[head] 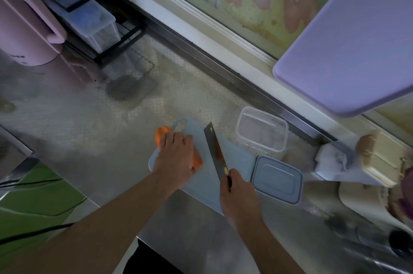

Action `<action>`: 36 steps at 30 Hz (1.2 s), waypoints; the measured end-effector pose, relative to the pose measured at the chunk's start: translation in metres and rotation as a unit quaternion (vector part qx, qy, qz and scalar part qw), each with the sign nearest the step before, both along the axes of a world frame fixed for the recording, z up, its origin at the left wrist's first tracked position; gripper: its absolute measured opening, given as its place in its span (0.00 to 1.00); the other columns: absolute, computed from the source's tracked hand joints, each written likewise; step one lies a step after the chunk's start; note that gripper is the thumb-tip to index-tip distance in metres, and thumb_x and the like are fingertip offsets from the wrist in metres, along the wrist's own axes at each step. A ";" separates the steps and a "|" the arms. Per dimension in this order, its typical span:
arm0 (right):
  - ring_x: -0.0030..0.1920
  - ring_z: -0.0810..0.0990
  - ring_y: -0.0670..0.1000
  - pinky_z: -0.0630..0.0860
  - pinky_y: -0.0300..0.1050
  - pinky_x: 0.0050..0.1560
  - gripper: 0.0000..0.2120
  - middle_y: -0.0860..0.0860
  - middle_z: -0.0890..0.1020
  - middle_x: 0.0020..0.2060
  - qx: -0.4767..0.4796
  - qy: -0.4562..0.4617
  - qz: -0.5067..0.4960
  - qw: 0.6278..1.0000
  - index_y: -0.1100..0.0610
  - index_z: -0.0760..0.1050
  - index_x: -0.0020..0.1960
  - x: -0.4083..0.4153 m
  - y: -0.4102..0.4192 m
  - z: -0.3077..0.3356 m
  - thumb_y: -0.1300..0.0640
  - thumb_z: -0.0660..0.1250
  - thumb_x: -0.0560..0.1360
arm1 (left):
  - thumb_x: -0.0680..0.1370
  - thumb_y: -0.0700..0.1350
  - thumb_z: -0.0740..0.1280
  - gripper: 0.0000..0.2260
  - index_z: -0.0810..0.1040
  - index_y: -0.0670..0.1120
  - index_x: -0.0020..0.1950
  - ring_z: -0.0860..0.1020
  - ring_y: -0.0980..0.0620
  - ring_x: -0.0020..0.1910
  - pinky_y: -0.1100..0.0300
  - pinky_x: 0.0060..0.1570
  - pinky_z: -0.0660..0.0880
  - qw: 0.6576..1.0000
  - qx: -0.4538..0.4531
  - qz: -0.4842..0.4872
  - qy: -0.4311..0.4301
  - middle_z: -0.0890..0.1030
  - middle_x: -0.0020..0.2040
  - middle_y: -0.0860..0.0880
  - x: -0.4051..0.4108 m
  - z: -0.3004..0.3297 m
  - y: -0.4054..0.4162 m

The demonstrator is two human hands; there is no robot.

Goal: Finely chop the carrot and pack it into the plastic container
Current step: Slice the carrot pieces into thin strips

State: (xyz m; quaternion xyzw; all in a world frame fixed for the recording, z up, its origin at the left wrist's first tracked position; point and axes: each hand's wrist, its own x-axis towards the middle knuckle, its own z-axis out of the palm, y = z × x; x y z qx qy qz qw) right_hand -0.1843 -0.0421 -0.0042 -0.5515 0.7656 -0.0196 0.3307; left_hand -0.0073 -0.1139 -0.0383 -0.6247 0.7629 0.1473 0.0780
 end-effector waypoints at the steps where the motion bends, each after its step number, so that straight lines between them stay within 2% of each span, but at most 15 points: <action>1: 0.27 0.71 0.48 0.64 0.43 0.27 0.11 0.49 0.73 0.29 0.001 0.001 0.000 1.000 0.51 0.64 0.43 0.000 0.000 -0.001 0.51 0.54 0.84 | 0.73 0.62 0.74 0.36 0.66 0.46 0.73 0.68 0.43 0.70 0.48 0.77 0.57 1.000 0.008 -0.011 0.002 0.71 0.69 0.44 -0.001 0.001 -0.001; 7: 0.31 0.75 0.50 0.69 0.47 0.31 0.09 0.50 0.75 0.32 0.017 0.011 -0.012 1.000 0.52 0.65 0.47 0.002 0.010 -0.013 0.51 0.53 0.85 | 0.73 0.55 0.75 0.35 0.67 0.46 0.76 0.69 0.45 0.72 0.50 0.78 0.60 0.997 0.041 -0.058 0.032 0.70 0.71 0.46 -0.003 0.001 0.010; 11: 0.31 0.76 0.50 0.69 0.44 0.30 0.07 0.49 0.75 0.32 0.033 -0.001 -0.010 0.999 0.50 0.64 0.49 0.008 0.029 -0.017 0.51 0.52 0.85 | 0.72 0.54 0.74 0.34 0.69 0.46 0.74 0.70 0.45 0.70 0.50 0.78 0.61 0.996 0.045 -0.061 0.051 0.71 0.69 0.47 0.002 -0.005 0.025; 13: 0.34 0.79 0.54 0.72 0.48 0.33 0.07 0.51 0.76 0.33 0.034 -0.010 -0.012 0.999 0.49 0.63 0.48 0.009 0.038 -0.018 0.50 0.52 0.84 | 0.72 0.52 0.75 0.36 0.67 0.45 0.77 0.69 0.44 0.72 0.50 0.79 0.60 0.995 0.053 -0.058 0.061 0.70 0.71 0.46 0.005 -0.007 0.034; 16: 0.31 0.75 0.52 0.72 0.52 0.33 0.08 0.51 0.75 0.32 0.027 -0.022 -0.012 0.999 0.49 0.63 0.47 0.006 0.045 -0.016 0.50 0.53 0.85 | 0.74 0.47 0.74 0.39 0.60 0.43 0.82 0.62 0.44 0.79 0.52 0.81 0.53 0.992 0.067 -0.036 0.096 0.65 0.77 0.45 0.007 -0.006 0.039; 20: 0.29 0.76 0.50 0.72 0.48 0.29 0.05 0.50 0.76 0.31 0.000 -0.037 -0.018 0.999 0.47 0.67 0.53 0.002 0.038 -0.010 0.49 0.54 0.85 | 0.76 0.38 0.71 0.40 0.54 0.43 0.84 0.57 0.47 0.81 0.58 0.80 0.52 0.983 0.072 -0.009 0.167 0.59 0.81 0.47 0.000 -0.009 0.035; 22: 0.28 0.76 0.48 0.70 0.43 0.26 0.05 0.49 0.77 0.31 -0.003 -0.034 -0.014 0.999 0.47 0.69 0.55 0.001 0.032 -0.008 0.50 0.55 0.85 | 0.77 0.38 0.72 0.41 0.54 0.44 0.84 0.57 0.48 0.82 0.59 0.80 0.53 0.976 0.080 0.002 0.204 0.57 0.82 0.47 -0.005 -0.011 0.035; 25: 0.27 0.74 0.46 0.67 0.39 0.25 0.07 0.49 0.75 0.31 0.010 -0.036 -0.010 0.999 0.49 0.69 0.50 0.003 0.027 -0.007 0.51 0.55 0.84 | 0.75 0.42 0.76 0.43 0.55 0.43 0.84 0.57 0.48 0.82 0.59 0.80 0.55 0.972 0.087 0.014 0.220 0.57 0.82 0.47 -0.009 -0.013 0.041; 27: 0.28 0.74 0.46 0.69 0.41 0.27 0.08 0.49 0.75 0.31 0.016 -0.045 -0.010 0.999 0.50 0.69 0.47 0.006 0.026 -0.008 0.52 0.55 0.84 | 0.75 0.47 0.77 0.42 0.58 0.43 0.83 0.58 0.47 0.80 0.58 0.79 0.56 0.968 0.076 0.043 0.234 0.58 0.80 0.47 -0.008 -0.011 0.047; 29: 0.26 0.73 0.45 0.68 0.38 0.26 0.09 0.48 0.75 0.30 0.018 -0.053 -0.016 0.998 0.50 0.69 0.46 0.010 0.025 -0.008 0.52 0.56 0.84 | 0.79 0.50 0.74 0.36 0.61 0.45 0.82 0.62 0.45 0.77 0.54 0.78 0.60 0.968 0.052 0.077 0.234 0.61 0.77 0.46 -0.007 -0.010 0.051; 31: 0.25 0.72 0.45 0.66 0.37 0.24 0.10 0.47 0.74 0.29 0.016 -0.059 -0.021 0.998 0.50 0.68 0.44 0.014 0.025 -0.007 0.54 0.56 0.84 | 0.81 0.49 0.71 0.33 0.61 0.47 0.82 0.70 0.47 0.69 0.53 0.73 0.70 0.961 0.055 0.114 0.245 0.63 0.74 0.45 -0.009 -0.011 0.055; 32: 0.24 0.71 0.45 0.66 0.37 0.24 0.10 0.47 0.74 0.29 0.015 -0.063 -0.022 0.998 0.50 0.68 0.44 0.016 0.025 -0.007 0.54 0.56 0.84 | 0.82 0.48 0.71 0.32 0.61 0.47 0.82 0.74 0.50 0.62 0.56 0.68 0.73 0.955 0.065 0.129 0.260 0.64 0.72 0.45 -0.011 -0.011 0.056; 34: 0.24 0.71 0.44 0.66 0.36 0.23 0.11 0.47 0.74 0.30 0.017 -0.069 -0.028 0.997 0.50 0.67 0.43 0.019 0.026 -0.007 0.55 0.56 0.84 | 0.82 0.47 0.70 0.31 0.61 0.48 0.82 0.73 0.55 0.52 0.64 0.58 0.72 0.943 0.081 0.152 0.285 0.65 0.70 0.45 -0.014 -0.013 0.056; 36: 0.25 0.72 0.44 0.66 0.37 0.24 0.10 0.47 0.75 0.31 0.017 -0.063 -0.033 0.997 0.50 0.67 0.44 0.021 0.027 -0.008 0.55 0.55 0.84 | 0.83 0.47 0.70 0.29 0.61 0.48 0.81 0.72 0.56 0.50 0.66 0.55 0.69 0.932 0.087 0.180 0.303 0.65 0.70 0.46 -0.016 -0.014 0.056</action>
